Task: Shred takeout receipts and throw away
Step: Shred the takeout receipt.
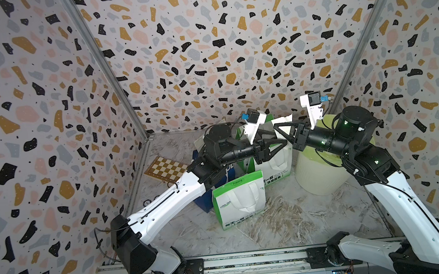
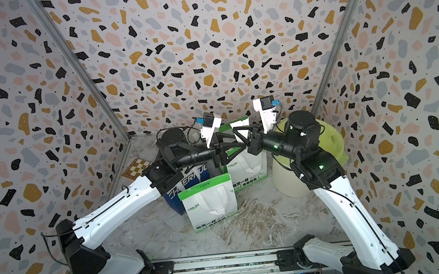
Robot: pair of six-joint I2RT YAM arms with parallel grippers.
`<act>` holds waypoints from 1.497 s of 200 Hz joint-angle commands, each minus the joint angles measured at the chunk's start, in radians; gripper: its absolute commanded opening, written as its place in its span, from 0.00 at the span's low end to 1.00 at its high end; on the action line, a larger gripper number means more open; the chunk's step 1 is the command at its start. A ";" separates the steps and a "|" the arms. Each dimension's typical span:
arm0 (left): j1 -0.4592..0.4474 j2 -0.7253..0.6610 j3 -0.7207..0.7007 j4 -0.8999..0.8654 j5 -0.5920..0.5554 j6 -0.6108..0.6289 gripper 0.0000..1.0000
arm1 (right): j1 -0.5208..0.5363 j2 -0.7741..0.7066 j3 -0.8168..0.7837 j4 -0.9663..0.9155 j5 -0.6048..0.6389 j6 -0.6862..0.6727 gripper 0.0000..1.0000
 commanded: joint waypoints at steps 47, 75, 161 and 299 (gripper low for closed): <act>-0.008 0.002 0.027 0.101 0.053 -0.013 0.42 | 0.000 -0.028 -0.005 0.061 -0.068 0.064 0.00; -0.010 0.010 0.017 0.114 0.032 -0.014 0.48 | -0.006 -0.032 -0.004 0.092 -0.105 0.101 0.00; -0.011 -0.024 0.022 0.018 0.085 0.114 0.44 | -0.027 -0.018 0.032 -0.006 -0.109 0.064 0.00; 0.057 -0.044 0.227 -0.377 0.021 0.291 0.59 | -0.027 -0.053 0.027 -0.135 -0.122 -0.174 0.00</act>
